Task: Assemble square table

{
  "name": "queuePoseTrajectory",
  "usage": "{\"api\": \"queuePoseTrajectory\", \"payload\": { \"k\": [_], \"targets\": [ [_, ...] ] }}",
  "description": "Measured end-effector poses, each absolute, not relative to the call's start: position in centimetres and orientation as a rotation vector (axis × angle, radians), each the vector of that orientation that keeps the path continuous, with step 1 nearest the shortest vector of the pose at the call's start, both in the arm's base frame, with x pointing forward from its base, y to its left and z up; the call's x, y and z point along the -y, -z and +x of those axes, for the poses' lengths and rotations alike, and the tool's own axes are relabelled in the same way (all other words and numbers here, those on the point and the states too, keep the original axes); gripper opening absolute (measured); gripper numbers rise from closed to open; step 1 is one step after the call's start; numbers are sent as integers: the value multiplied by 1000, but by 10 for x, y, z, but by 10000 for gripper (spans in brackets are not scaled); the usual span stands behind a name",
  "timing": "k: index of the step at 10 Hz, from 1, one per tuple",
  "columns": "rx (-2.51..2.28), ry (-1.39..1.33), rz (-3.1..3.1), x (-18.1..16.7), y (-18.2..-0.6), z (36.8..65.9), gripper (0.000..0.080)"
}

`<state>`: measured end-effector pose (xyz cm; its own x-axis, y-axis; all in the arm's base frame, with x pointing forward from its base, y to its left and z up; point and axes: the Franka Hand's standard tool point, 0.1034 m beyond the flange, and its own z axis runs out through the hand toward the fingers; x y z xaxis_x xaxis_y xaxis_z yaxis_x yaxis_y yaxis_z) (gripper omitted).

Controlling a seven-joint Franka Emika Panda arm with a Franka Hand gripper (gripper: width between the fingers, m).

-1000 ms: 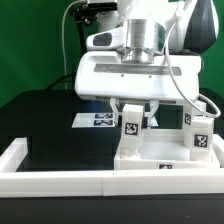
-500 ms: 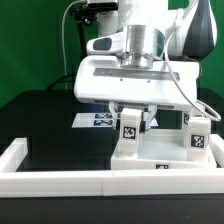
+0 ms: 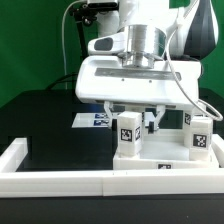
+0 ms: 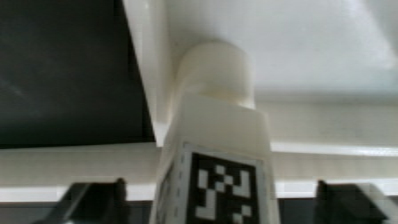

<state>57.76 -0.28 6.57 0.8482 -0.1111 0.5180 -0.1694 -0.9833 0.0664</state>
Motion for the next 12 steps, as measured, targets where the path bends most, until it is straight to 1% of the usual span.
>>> {"api": "queuePoseTrajectory", "payload": {
  "k": [1,2,3,5,6,8,10,11,12],
  "targets": [
    [222,-807,2914,3,-66,578,601],
    [222,-807,2914,3,-66,578,634],
    [222,-807,2914,3,-66,578,647],
    [222,-806,2914,3,-66,578,649],
    [232,-777,2935,3,-69,578,649],
    [253,-727,2980,1,-84,579,649],
    [282,-655,3029,3,-94,581,649],
    [277,-656,3023,3,-90,580,649],
    [279,-594,3053,-1,-86,577,649]
  ]
}}
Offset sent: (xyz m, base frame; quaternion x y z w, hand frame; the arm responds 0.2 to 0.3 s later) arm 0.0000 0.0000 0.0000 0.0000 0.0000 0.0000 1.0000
